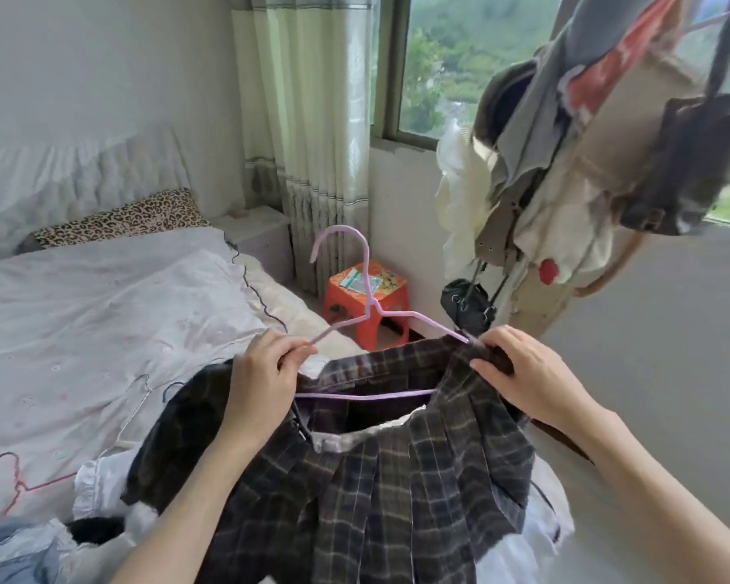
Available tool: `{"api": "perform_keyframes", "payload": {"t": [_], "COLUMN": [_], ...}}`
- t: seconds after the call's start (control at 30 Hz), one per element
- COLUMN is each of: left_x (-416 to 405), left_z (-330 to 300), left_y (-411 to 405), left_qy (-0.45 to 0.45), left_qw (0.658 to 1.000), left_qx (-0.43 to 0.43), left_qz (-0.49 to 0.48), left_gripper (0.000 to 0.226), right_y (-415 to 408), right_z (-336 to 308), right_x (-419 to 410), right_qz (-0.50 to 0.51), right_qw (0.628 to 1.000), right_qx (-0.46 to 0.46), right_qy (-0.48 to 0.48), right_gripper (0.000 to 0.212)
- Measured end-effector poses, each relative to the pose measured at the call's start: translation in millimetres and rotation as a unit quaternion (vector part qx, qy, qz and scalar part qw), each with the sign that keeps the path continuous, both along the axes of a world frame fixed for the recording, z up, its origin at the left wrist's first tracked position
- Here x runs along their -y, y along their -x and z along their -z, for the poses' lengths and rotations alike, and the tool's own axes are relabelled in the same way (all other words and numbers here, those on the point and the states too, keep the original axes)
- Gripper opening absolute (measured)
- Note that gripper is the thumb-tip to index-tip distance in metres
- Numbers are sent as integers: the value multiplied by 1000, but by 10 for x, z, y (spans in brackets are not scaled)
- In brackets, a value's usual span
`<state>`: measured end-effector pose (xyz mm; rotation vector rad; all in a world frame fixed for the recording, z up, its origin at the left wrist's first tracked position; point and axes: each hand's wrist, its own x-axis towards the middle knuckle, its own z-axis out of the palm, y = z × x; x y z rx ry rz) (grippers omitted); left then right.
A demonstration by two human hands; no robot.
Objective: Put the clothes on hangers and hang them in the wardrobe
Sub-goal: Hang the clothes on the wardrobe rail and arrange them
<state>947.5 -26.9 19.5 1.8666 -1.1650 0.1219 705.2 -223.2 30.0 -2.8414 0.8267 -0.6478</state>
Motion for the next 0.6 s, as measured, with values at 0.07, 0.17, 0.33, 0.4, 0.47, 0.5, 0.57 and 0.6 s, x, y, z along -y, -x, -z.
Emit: {"api": "perform_keyframes", "payload": {"t": [0.07, 0.17, 0.33, 0.4, 0.47, 0.5, 0.57, 0.6], "left_x": [211, 502, 888, 1015, 1136, 1191, 1279, 1316], "left_z": [-149, -277, -372, -374, -373, -376, -388, -387], "left_y": [248, 652, 1554, 1997, 2454, 2693, 3190, 3455], "left_qy": [15, 21, 25, 31, 51, 62, 69, 68], "left_qw": [999, 993, 974, 964, 954, 949, 935, 927], "left_qx": [-8, -42, -31, -32, -42, -49, -63, -68], "left_qz": [42, 108, 223, 261, 291, 305, 341, 364], "left_gripper": [8, 7, 6, 7, 7, 8, 8, 7], "right_y": [447, 1109, 2198, 2643, 3049, 3247, 3649, 3869], "right_z": [-70, -196, -249, -239, -243, -252, -292, -311], "right_x": [-70, -215, -516, -662, -850, -954, -1160, -1260], "right_qz": [40, 100, 215, 266, 313, 332, 362, 381], "right_qw": [999, 992, 974, 961, 945, 937, 927, 920], "right_qx": [21, 48, 60, 73, 98, 104, 98, 85], "right_qy": [19, 66, 35, 19, 18, 20, 25, 18], "right_gripper": [27, 32, 24, 18, 17, 19, 23, 23]}}
